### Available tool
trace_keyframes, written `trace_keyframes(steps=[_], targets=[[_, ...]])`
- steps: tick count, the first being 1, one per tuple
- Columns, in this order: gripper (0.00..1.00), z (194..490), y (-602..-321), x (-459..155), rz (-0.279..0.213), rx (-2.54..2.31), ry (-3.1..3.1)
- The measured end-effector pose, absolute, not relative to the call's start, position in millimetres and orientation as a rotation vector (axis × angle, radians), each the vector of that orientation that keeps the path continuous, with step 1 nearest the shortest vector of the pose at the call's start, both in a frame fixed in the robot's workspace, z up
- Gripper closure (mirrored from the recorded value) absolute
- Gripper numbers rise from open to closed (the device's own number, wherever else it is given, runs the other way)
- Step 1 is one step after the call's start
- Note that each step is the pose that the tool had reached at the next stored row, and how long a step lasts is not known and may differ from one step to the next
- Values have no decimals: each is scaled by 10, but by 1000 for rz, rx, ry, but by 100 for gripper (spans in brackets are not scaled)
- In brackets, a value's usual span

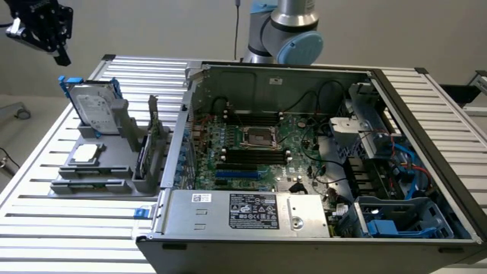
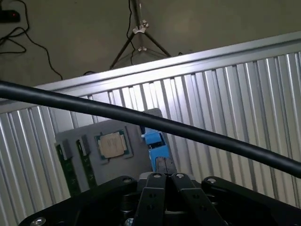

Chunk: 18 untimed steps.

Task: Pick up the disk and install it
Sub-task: 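Pick up the disk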

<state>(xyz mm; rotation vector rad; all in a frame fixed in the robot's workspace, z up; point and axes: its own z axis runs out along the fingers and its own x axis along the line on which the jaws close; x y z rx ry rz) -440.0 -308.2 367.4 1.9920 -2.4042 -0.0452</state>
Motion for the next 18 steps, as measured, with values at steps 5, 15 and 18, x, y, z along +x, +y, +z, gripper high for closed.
trace_keyframes(steps=[5, 15, 18], targets=[[89, 3674, -3082, -4400, -42, 2099, -2309], [89, 3669, -3081, -4400, -20, 2295, -2126], [89, 3664, -3074, -4400, -7, 2337, -2092]])
